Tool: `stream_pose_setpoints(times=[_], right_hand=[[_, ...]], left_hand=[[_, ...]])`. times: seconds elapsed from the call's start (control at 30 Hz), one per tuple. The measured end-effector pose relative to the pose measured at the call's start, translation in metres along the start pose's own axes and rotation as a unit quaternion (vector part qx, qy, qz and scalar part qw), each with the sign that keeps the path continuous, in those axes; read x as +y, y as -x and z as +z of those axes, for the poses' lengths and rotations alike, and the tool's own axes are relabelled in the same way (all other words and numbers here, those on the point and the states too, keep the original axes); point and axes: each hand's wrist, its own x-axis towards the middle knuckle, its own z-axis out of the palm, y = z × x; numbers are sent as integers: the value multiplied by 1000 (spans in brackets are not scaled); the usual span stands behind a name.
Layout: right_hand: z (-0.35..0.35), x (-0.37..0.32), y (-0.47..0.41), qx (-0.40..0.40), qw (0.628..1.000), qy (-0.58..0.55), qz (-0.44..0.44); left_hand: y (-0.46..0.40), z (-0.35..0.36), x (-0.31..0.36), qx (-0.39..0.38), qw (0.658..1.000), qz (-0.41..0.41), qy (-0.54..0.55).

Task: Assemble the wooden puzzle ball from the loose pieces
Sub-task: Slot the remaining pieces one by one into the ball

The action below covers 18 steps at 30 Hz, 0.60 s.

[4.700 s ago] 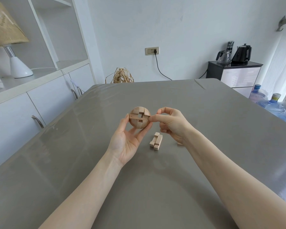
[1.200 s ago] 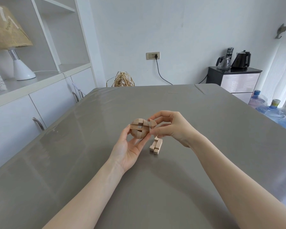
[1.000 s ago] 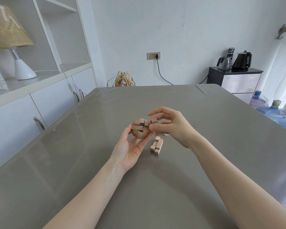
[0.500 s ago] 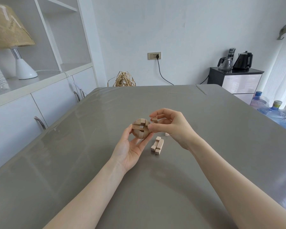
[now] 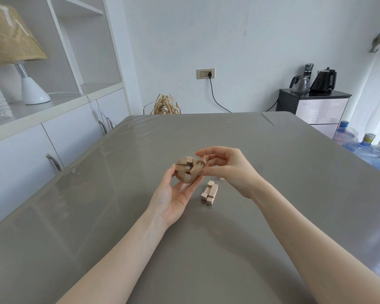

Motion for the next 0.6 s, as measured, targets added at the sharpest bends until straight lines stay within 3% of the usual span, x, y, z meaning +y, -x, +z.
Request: stream_pose_setpoints(times=[0.6], right_hand=[[12, 8, 0, 86, 994, 58, -34]], left_hand=[[0, -1, 0, -9, 1000, 3, 12]])
